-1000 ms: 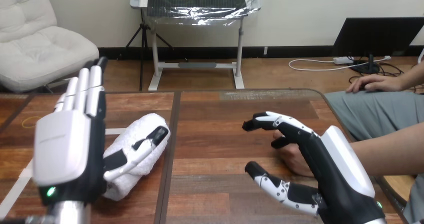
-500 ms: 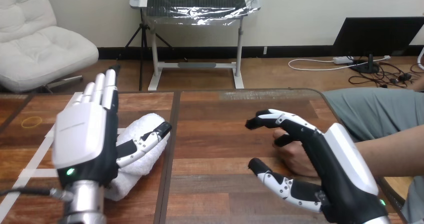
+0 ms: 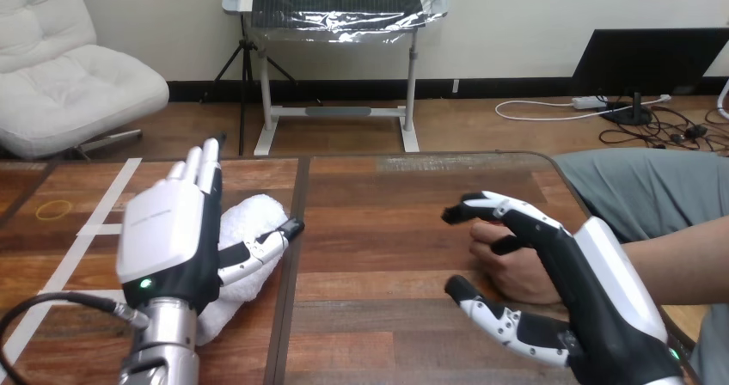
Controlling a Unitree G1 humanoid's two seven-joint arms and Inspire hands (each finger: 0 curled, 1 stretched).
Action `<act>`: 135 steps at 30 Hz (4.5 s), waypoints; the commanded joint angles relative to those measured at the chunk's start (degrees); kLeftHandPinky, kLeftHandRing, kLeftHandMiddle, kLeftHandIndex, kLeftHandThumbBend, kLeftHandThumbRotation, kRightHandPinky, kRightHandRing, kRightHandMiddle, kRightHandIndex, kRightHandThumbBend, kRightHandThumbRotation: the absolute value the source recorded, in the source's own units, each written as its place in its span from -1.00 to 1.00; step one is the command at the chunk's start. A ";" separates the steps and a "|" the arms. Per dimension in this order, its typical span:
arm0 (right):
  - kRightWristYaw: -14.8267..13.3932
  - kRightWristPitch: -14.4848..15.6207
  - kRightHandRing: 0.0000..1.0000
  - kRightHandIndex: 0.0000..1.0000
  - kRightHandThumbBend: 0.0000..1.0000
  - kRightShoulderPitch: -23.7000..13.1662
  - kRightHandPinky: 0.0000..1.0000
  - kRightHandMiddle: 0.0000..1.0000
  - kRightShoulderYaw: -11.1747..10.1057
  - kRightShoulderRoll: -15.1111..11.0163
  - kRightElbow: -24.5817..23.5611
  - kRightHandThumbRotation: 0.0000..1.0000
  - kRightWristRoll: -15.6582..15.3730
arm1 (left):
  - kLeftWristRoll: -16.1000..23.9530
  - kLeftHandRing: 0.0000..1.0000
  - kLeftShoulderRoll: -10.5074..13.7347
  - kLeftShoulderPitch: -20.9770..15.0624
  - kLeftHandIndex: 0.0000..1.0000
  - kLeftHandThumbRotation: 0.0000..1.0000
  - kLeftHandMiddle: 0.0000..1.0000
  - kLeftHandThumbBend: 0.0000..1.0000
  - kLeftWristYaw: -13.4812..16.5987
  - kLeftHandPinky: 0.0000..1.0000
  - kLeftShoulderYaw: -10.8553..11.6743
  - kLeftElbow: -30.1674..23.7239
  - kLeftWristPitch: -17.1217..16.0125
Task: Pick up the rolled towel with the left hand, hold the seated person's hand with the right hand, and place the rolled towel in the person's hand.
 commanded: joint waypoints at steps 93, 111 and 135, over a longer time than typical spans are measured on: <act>1.32 -0.86 0.53 0.38 -0.04 -3.79 0.21 0.58 -2.35 -2.73 -1.19 -1.00 0.97 | 6.82 -0.32 9.59 -23.41 0.35 -0.55 -0.11 0.40 -4.12 -0.45 -23.73 34.58 25.51; 1.60 -0.90 0.52 0.36 -0.04 -3.61 0.22 0.50 -2.55 -3.15 -1.24 -1.00 0.91 | -2.97 -0.54 11.31 -19.27 0.09 -1.00 -0.31 0.40 8.28 -0.67 -19.67 32.65 13.44; 2.11 0.10 0.52 0.34 -0.05 -3.52 0.24 0.46 -2.47 -2.59 -1.74 -1.00 0.68 | -10.12 -0.37 13.49 -15.31 0.11 -1.00 -0.18 0.29 17.44 -0.49 -16.12 32.11 -1.45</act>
